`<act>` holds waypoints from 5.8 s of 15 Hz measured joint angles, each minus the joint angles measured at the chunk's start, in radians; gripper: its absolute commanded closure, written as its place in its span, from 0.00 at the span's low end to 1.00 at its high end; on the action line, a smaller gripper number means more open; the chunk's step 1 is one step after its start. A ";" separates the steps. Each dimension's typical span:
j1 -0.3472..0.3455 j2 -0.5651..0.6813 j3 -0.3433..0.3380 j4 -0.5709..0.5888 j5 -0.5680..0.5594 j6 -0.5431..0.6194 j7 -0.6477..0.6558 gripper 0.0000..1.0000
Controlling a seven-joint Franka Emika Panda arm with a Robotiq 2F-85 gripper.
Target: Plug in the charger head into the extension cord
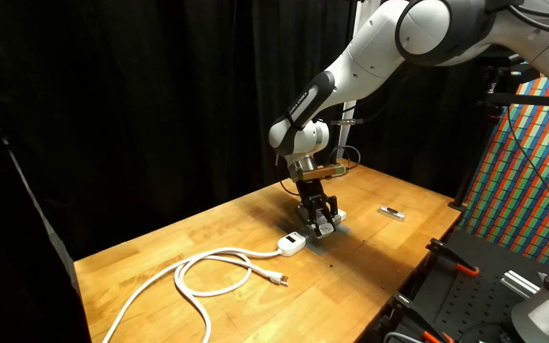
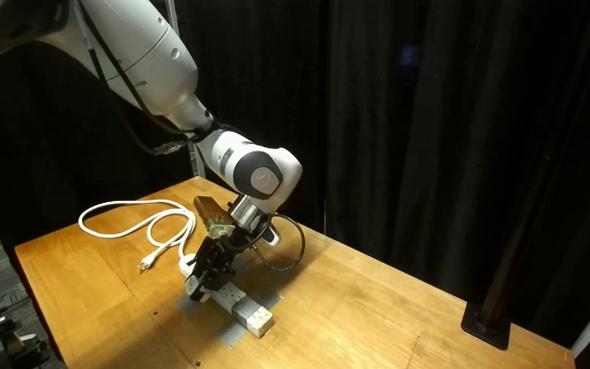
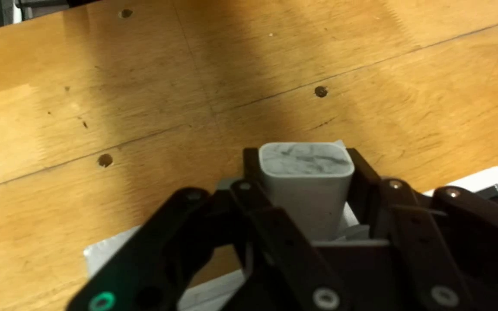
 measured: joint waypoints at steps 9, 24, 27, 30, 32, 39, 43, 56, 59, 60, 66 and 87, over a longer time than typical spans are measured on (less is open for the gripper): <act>-0.002 0.013 0.000 0.043 0.013 -0.062 0.001 0.77; -0.035 0.202 0.004 0.341 0.048 -0.329 0.001 0.77; -0.042 0.238 0.005 0.397 0.055 -0.374 0.001 0.77; -0.050 0.260 0.006 0.431 0.061 -0.388 0.001 0.77; -0.054 0.265 0.006 0.448 0.064 -0.388 0.002 0.77; -0.056 0.268 0.006 0.464 0.064 -0.384 0.014 0.77; -0.057 0.270 0.006 0.466 0.064 -0.384 0.019 0.77; -0.079 0.294 0.008 0.492 0.101 -0.401 0.039 0.77; -0.080 0.294 0.008 0.491 0.102 -0.401 0.039 0.77; -0.080 0.292 0.009 0.488 0.102 -0.399 0.039 0.77; -0.100 0.207 0.009 0.337 0.140 -0.291 0.008 0.77; -0.054 -0.621 0.042 -0.622 0.121 0.363 -0.327 0.77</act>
